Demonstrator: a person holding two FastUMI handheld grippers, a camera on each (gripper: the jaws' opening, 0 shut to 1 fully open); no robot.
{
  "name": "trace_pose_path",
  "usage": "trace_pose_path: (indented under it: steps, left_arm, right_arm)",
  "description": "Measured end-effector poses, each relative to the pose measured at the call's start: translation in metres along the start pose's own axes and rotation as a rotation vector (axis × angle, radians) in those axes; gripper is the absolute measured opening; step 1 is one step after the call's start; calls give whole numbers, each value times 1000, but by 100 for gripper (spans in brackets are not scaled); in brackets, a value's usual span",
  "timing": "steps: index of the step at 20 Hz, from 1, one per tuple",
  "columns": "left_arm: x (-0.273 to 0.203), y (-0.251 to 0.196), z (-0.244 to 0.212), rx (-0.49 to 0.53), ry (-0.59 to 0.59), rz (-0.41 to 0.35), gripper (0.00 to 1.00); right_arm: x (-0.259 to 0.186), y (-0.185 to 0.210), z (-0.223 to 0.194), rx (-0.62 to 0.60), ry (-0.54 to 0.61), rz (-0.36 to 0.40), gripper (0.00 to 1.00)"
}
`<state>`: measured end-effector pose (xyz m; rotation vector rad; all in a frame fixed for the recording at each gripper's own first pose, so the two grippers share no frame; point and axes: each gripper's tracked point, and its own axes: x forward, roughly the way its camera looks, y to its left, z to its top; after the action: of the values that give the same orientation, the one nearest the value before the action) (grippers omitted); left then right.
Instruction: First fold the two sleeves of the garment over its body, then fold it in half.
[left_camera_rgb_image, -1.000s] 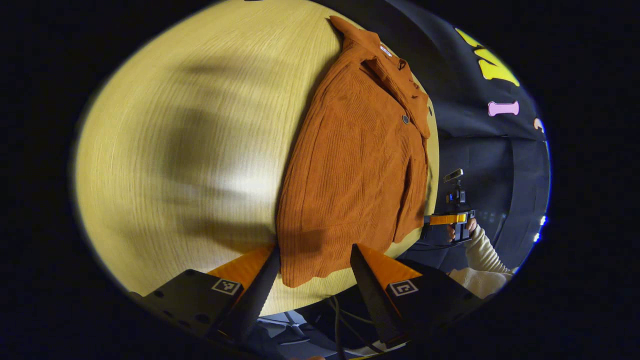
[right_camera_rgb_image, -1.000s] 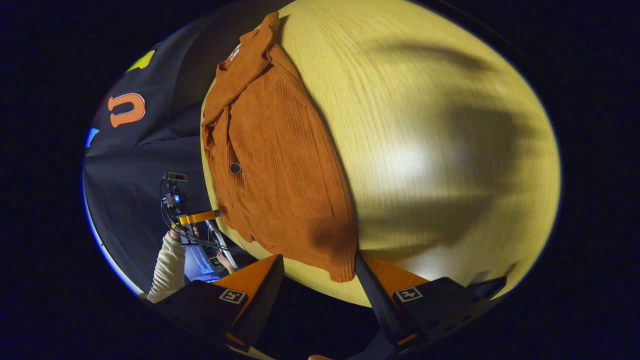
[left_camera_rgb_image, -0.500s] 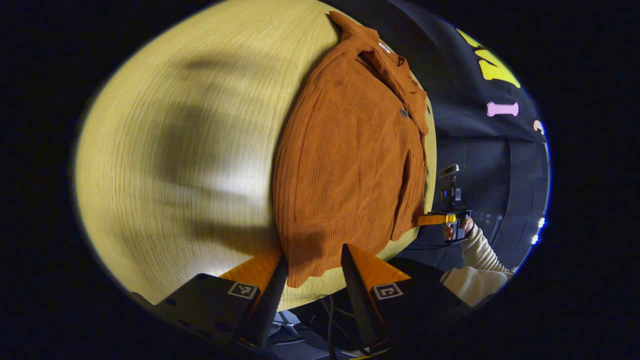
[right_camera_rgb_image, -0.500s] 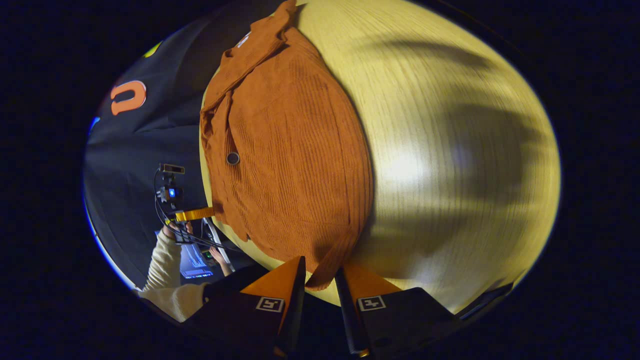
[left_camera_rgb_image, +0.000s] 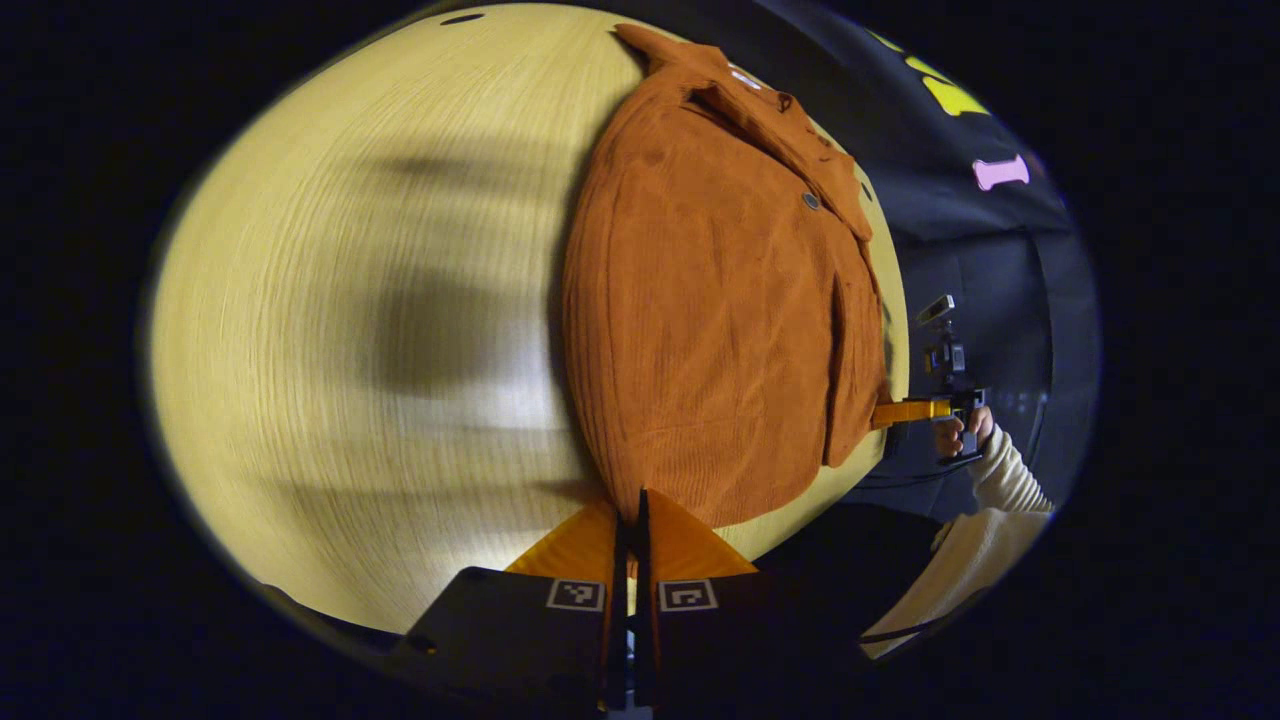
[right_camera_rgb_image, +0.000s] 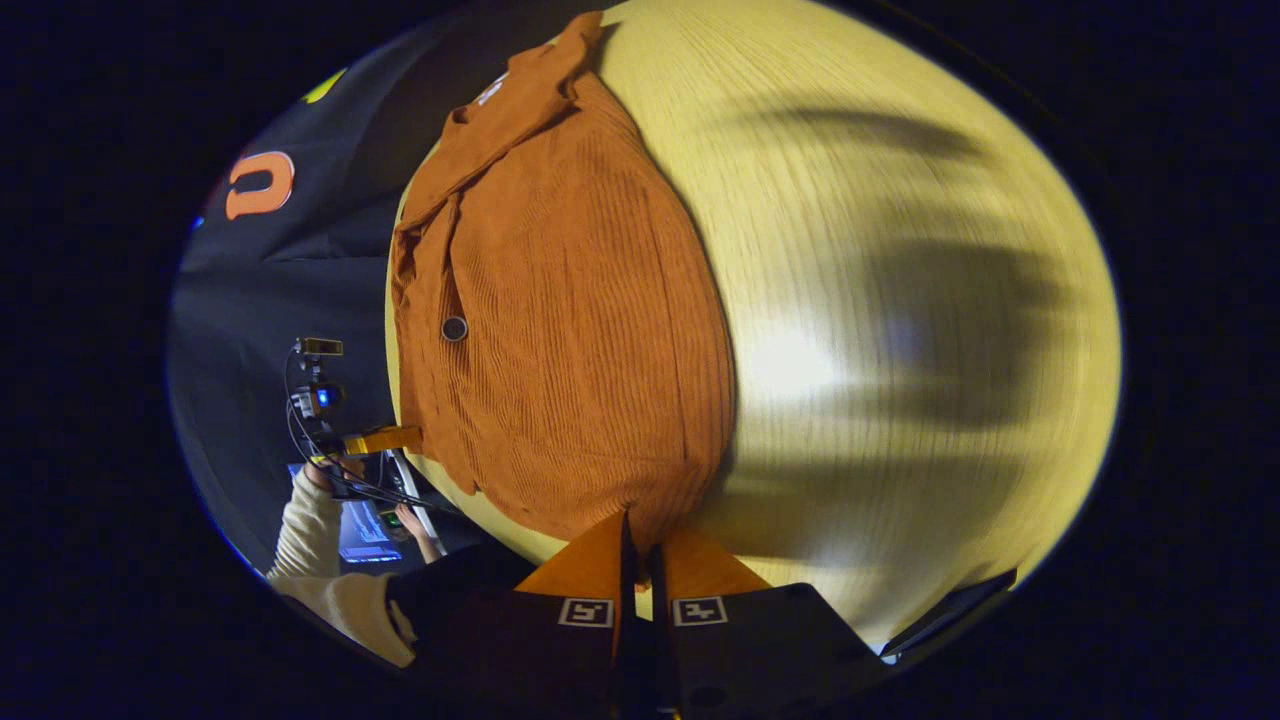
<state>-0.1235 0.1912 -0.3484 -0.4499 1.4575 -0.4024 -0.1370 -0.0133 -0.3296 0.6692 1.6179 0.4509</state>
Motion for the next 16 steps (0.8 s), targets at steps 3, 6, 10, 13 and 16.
trace_pose_path:
  steps: [3, 6, 10, 13, 16]
  left_arm:
    - [-4, -2, 5, 17, -22, -24, 3]
    - [-6, -4, 16, 17, -28, -35, 3]
    - [-5, -11, 37, 97, -125, -62, 3]
    - [-3, -16, 50, 162, -157, -93, 3]
    - [-6, -15, 53, 213, -130, -66, 3]
  right_arm:
    - [-6, 15, 1, 24, -22, 52, 6]
    - [-17, 41, 8, 20, -72, 138, 7]
    - [-42, 75, 18, 10, -135, 238, 7]
    - [-65, 94, 33, -16, -165, 286, 7]
    - [-82, 110, 44, -48, -175, 290, 7]
